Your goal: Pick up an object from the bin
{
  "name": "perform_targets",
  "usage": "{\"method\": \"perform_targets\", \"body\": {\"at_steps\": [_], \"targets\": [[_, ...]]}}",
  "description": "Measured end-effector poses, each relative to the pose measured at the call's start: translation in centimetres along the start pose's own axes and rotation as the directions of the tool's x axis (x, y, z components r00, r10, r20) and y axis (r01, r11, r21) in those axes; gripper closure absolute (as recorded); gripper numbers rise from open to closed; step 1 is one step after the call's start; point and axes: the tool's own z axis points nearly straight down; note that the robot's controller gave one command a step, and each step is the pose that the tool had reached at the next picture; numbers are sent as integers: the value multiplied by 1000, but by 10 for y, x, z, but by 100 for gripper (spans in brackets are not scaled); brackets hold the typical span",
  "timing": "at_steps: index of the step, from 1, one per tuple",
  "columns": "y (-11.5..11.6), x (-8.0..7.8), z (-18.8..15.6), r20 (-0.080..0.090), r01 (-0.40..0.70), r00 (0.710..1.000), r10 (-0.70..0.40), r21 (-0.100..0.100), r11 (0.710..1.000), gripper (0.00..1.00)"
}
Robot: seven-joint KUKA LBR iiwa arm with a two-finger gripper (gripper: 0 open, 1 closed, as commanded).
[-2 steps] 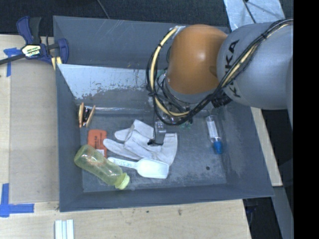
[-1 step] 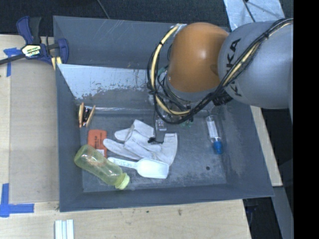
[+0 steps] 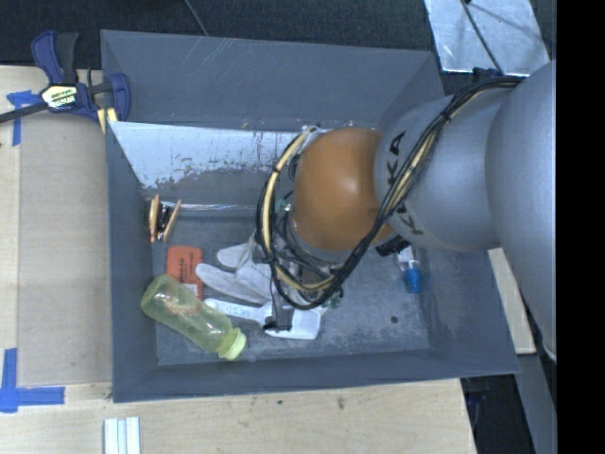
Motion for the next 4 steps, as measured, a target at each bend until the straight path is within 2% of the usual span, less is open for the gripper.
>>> {"method": "perform_targets", "body": {"at_steps": [1, 2, 3, 4], "targets": [[4, 20, 11, -6, 97, 995, -97, 0, 995, 0], [30, 22, 4, -2, -9, 1000, 9, 0, 1000, 0], [21, 27, 36, -3, -151, 989, 151, 0, 989, 0], [16, 2, 41, -4, -276, 961, 276, 0, 961, 100]]}}
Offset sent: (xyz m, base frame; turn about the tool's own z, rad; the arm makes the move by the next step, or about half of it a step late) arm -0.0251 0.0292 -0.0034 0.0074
